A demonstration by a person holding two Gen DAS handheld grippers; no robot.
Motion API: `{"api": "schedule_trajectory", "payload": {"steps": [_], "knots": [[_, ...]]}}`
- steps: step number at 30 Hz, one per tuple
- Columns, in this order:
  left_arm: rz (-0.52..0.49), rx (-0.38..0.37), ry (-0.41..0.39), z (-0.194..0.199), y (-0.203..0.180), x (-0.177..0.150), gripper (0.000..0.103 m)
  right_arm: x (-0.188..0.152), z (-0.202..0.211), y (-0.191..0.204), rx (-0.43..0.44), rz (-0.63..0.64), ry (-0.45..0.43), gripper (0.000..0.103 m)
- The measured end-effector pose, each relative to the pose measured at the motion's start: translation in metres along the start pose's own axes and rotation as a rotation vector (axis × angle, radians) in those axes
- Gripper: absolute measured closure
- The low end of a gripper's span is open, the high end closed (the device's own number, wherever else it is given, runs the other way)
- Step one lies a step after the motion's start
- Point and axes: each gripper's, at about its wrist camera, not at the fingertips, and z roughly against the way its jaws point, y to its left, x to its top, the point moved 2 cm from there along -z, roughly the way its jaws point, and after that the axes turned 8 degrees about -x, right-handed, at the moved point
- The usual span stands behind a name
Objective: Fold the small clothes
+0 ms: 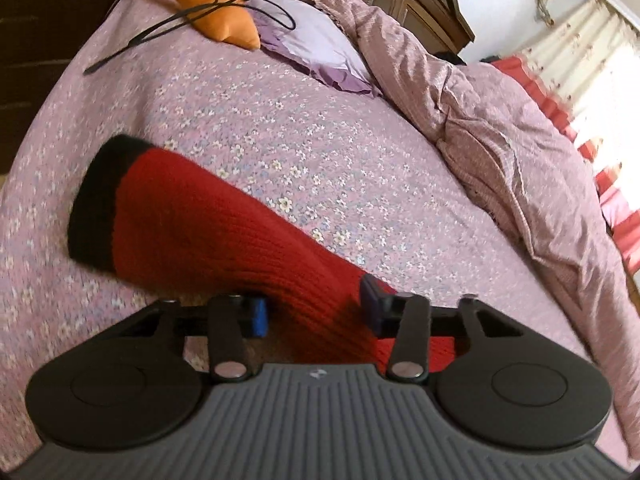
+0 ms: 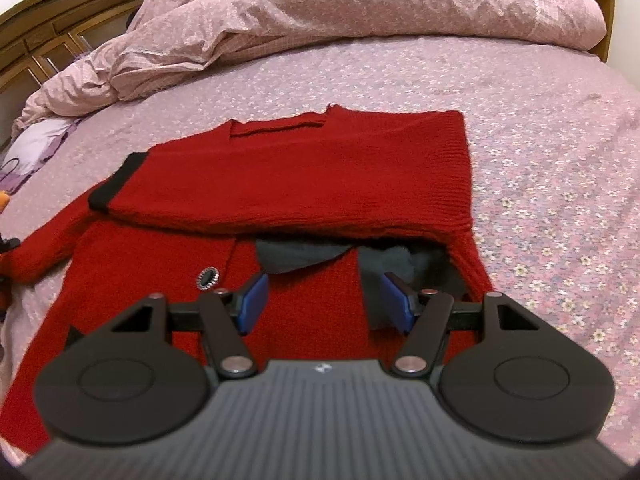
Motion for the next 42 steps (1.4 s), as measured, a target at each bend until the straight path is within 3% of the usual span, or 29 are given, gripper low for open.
{"api": "schedule_trajectory", "payload": {"steps": [4,7,16,23,27,32,37,42], "knots": [[-0.090,-0.048,-0.006,0.008,-0.009,0.006,0.072,0.001,-0.007,0.013,0.023,0.008,0.010,0.039],[-0.168,-0.104,-0.021,0.020,-0.025,0.013,0.076,0.000,-0.015,0.024,0.040,0.025,0.022,0.039],[-0.347,-0.249,-0.066,0.050,-0.098,0.025,0.078,0.000,-0.019,0.034,0.059,0.031,0.032,0.039],[-0.425,-0.363,-0.057,0.070,-0.161,0.013,0.080,-0.002,-0.012,0.024,0.050,0.002,0.030,0.039],[-0.475,-0.455,-0.046,0.086,-0.198,-0.011,0.080,-0.003,-0.007,0.019,0.054,-0.015,0.024,0.039],[-0.483,-0.568,0.040,0.092,-0.240,-0.051,0.080,-0.005,-0.002,0.011,0.053,-0.023,0.013,0.039],[-0.509,-0.619,0.153,0.086,-0.274,-0.105,0.080,-0.007,0.002,0.002,0.059,-0.053,0.003,0.039],[-0.573,-0.609,0.253,0.067,-0.291,-0.159,0.080,-0.008,0.005,-0.008,0.056,-0.083,-0.003,0.039]]}}
